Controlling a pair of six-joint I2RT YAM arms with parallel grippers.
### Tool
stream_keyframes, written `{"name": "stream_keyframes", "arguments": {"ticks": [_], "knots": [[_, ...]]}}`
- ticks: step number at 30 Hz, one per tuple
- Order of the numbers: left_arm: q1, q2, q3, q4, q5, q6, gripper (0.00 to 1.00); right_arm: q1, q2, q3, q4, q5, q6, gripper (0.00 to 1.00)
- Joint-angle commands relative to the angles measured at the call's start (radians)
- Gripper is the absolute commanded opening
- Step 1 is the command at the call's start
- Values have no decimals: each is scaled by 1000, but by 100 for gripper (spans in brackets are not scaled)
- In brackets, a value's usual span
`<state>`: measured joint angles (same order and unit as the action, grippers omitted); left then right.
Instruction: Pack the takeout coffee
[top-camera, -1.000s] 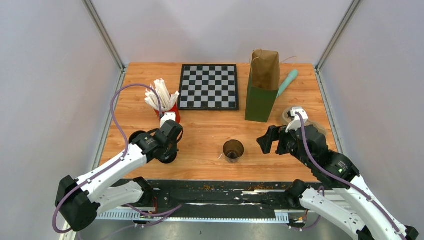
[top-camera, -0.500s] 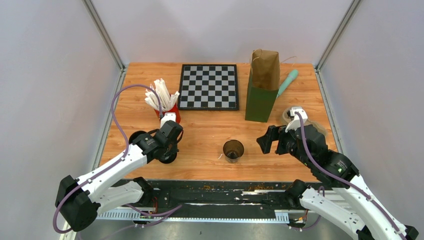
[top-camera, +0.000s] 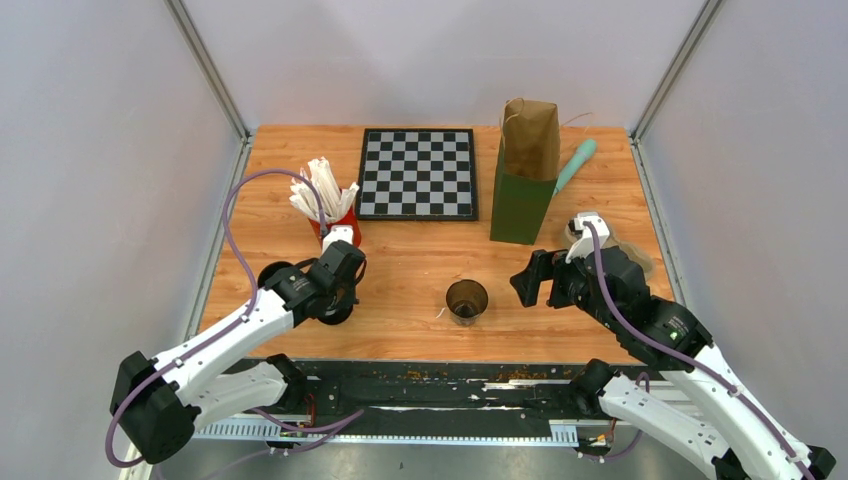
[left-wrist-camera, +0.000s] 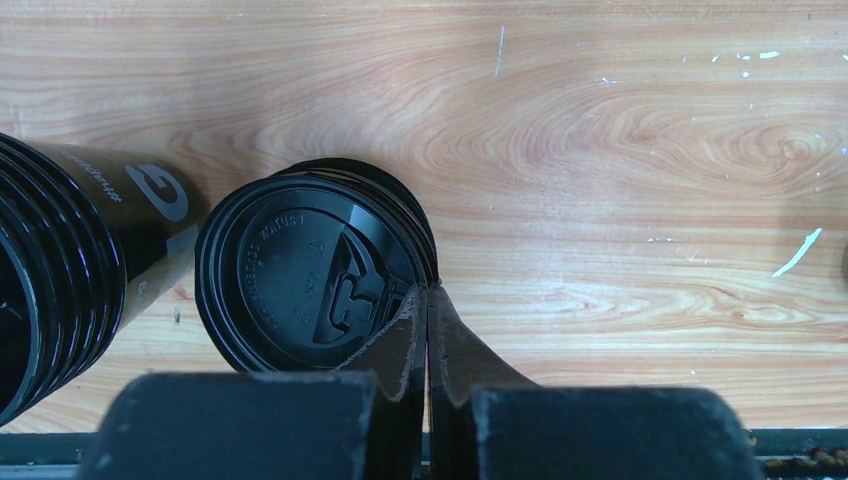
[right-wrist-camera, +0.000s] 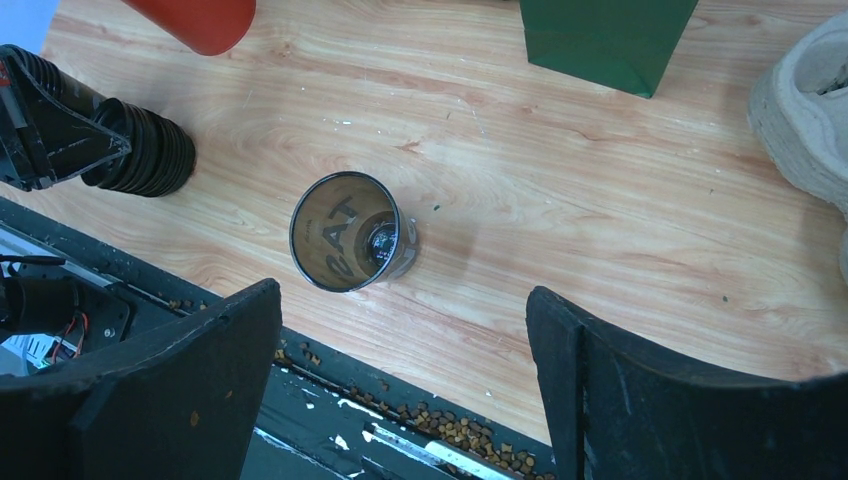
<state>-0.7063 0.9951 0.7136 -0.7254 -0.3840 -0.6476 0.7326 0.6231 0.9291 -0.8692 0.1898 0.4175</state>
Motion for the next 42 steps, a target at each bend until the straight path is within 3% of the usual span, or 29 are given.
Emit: {"name": "stream_keyframes", "arguments": {"ticks": [1, 18, 25, 33, 42], "knots": [[4, -28, 48, -18, 10, 5, 0, 7, -5, -4, 53, -3, 12, 92], [4, -105, 178, -125, 134, 42, 0, 7, -25, -52, 160, -69, 1, 91], [4, -88, 115, -106, 48, 49, 27, 6, -36, -57, 193, -90, 7, 90], [35, -64, 43, -10, 114, 61, 31, 7, -46, -47, 172, -84, 6, 90], [63, -46, 31, -4, 90, 78, 36, 6, -57, -50, 160, -74, 7, 90]]}}
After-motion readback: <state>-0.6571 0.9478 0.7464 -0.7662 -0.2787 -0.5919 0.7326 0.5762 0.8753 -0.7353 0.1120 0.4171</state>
